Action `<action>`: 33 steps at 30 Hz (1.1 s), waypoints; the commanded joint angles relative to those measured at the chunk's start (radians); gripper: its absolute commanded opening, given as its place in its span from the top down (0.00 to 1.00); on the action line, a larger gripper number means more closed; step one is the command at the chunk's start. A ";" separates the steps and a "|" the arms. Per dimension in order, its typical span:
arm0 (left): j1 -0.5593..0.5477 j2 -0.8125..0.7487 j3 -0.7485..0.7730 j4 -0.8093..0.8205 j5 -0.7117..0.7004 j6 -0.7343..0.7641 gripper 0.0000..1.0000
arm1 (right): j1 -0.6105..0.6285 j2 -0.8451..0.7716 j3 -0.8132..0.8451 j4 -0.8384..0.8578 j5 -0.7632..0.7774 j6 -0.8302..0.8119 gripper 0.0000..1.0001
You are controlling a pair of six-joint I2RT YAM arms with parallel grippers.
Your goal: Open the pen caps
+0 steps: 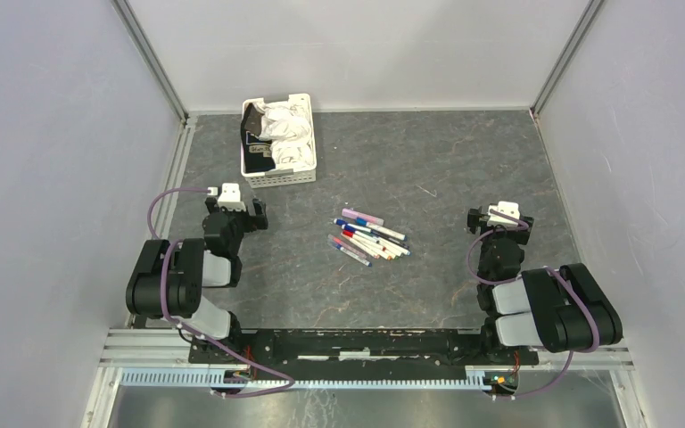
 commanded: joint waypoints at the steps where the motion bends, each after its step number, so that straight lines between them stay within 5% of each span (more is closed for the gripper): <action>1: -0.005 -0.006 0.017 0.042 -0.021 -0.028 0.00 | 0.006 0.001 -0.113 0.057 -0.008 -0.006 0.02; 15: -0.004 -0.023 0.016 0.050 0.021 -0.017 0.00 | 0.007 -0.022 -0.112 0.048 -0.041 -0.020 0.02; 18: -0.003 -0.128 0.120 -0.219 0.061 0.008 0.00 | 0.040 -0.155 -0.005 -0.265 -0.026 -0.045 0.02; 20: -0.003 -0.175 0.223 -0.471 0.085 0.039 0.00 | 0.071 -0.231 0.059 -0.377 -0.018 -0.045 0.02; 24: 0.014 -0.267 0.337 -0.730 0.152 0.081 0.00 | 0.076 -0.350 0.153 -0.594 -0.084 0.100 0.02; 30: 0.081 -0.317 0.546 -1.118 0.354 0.125 0.00 | 0.074 -0.265 0.485 -1.079 -0.228 0.359 0.02; 33: 0.090 -0.272 0.699 -1.309 0.403 0.159 0.00 | 0.073 -0.176 0.579 -1.105 -0.444 0.349 0.02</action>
